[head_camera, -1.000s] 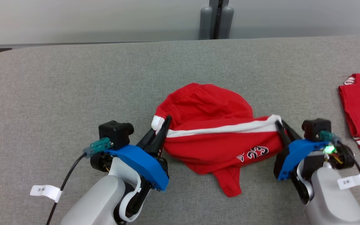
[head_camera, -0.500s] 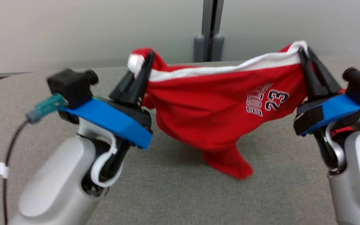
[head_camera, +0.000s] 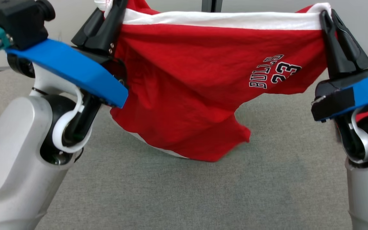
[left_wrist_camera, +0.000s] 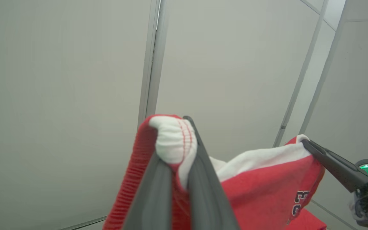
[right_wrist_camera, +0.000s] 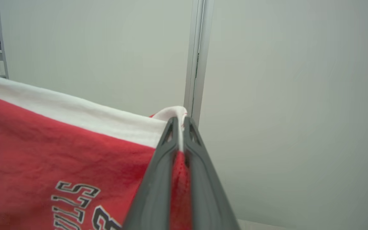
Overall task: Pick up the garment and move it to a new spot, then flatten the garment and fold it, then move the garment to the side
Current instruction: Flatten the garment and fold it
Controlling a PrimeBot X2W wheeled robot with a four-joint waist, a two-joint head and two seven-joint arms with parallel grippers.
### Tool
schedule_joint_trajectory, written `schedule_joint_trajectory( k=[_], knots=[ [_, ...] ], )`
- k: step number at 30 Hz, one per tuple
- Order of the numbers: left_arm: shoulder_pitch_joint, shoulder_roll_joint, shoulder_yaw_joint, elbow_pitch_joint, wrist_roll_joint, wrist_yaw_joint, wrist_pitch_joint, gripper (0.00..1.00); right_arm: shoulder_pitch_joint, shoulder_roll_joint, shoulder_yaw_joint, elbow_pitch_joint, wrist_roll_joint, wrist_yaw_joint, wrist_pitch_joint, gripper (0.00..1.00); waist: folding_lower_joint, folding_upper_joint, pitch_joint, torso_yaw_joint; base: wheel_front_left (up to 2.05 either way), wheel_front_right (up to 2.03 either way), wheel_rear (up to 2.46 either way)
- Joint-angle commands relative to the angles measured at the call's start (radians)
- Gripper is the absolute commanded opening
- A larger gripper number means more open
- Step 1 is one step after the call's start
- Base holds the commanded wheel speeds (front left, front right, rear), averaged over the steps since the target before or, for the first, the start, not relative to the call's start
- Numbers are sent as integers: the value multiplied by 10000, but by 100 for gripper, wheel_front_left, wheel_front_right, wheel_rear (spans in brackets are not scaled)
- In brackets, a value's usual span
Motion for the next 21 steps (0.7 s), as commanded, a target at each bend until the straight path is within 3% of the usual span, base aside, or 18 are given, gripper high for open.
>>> schedule_joint_trajectory(
  k=[1,7,15,21],
  knots=[
    [-236,-47,12,166,-11,-36,59,0,-327,-17,13,171,-19,1,-3,0,1,0,205,49,0,0,0],
    [-1427,-357,61,1424,-80,-279,239,0,-2243,120,172,1954,-38,1,-439,0,1,0,1030,-206,0,0,0],
    [-3475,-1034,768,2805,-138,-751,-735,0,-5062,460,-368,3351,-872,1,-1906,0,1,0,1821,-485,0,0,0],
    [-2710,-1172,593,3499,-306,-1243,-1201,0,-4215,650,44,3621,-975,1,-2599,0,1,0,2358,-528,0,0,0]
  ],
)
